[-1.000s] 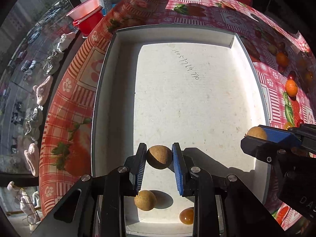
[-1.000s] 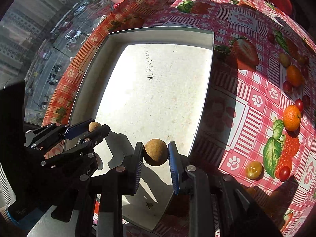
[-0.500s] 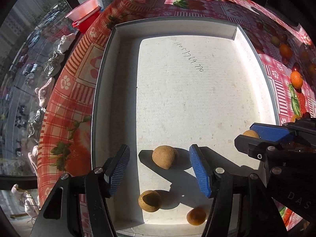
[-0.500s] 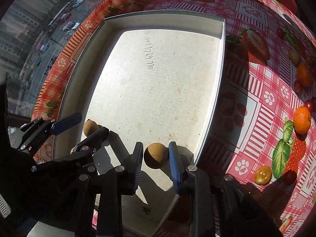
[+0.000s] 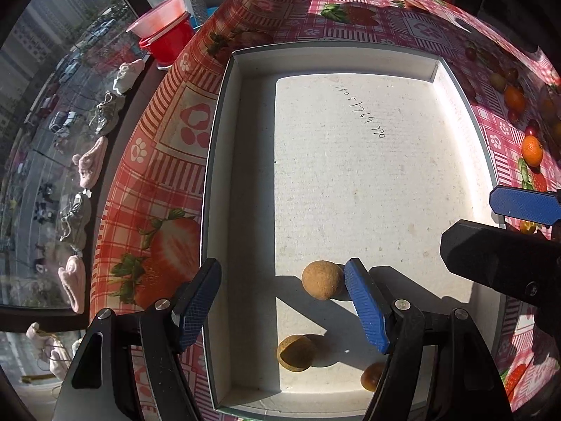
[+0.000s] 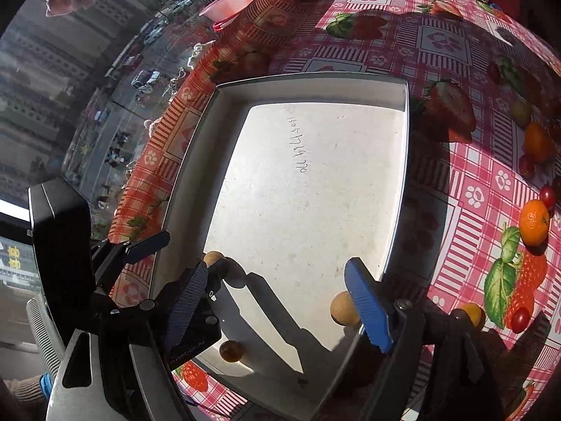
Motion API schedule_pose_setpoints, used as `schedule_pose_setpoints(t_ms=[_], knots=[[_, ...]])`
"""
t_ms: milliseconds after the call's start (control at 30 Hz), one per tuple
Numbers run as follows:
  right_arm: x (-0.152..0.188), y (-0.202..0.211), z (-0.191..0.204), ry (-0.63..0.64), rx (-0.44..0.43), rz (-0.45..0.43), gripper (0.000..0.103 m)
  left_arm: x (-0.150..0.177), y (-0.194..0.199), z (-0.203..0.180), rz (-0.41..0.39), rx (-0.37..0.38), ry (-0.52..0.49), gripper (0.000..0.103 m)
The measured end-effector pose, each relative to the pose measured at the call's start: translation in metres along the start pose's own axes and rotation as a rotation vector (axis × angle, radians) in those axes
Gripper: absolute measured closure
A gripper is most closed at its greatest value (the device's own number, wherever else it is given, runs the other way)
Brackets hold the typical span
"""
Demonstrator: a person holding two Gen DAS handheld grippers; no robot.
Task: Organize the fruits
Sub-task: 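Open both tools to release the brown fruits into the tray, then grasp a yellow tomato with the left tool while the right tool grasps a brown fruit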
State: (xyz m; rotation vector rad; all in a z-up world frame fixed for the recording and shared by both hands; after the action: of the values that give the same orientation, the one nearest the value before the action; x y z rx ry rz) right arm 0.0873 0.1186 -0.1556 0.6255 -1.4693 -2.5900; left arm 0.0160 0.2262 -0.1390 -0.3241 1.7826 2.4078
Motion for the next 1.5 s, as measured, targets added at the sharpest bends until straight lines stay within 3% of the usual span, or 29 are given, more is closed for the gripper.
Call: schedule_pose_setpoints(t_ms=[167,433,1000,1267,1500], knots=[[-0.002,0.023,-0.015,-0.041,0.016,-0.057,0.019,-0.008,0.013,-0.010,-0.025,0.008,-0.020,0.029],[0.018,0.065,-0.068,-0.113,0.120,-0.109,0.019,-0.020,0.038,-0.051,-0.068,0.057,-0.071,0.029],[0.114,0.121,-0.178,-0.349,0.319,-0.116,0.019,-0.027,0.071,-0.155,-0.121,0.183,-0.243,0.029],[0.134,0.124,-0.195,-0.393,0.340,-0.104,0.019,-0.026,0.069,-0.207,-0.111,0.238,-0.335,0.029],[0.122,0.112,-0.190,-0.354,0.322,-0.095,0.019,-0.028,0.047,-0.224,-0.054,0.248,-0.326,0.029]])
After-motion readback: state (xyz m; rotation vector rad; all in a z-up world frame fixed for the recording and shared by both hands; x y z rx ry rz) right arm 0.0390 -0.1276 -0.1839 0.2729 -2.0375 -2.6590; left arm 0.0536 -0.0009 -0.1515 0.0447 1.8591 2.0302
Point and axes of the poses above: each gripper's, at about its wrist camera, not at the fingertips, and y roughly against the way its jaws point, z to its left, x to its underside, the point moved 8 cm from there along -y, roughly the way its jaws point, and after that the axes turned 6 degrees about -x, right-handed, at the moved point
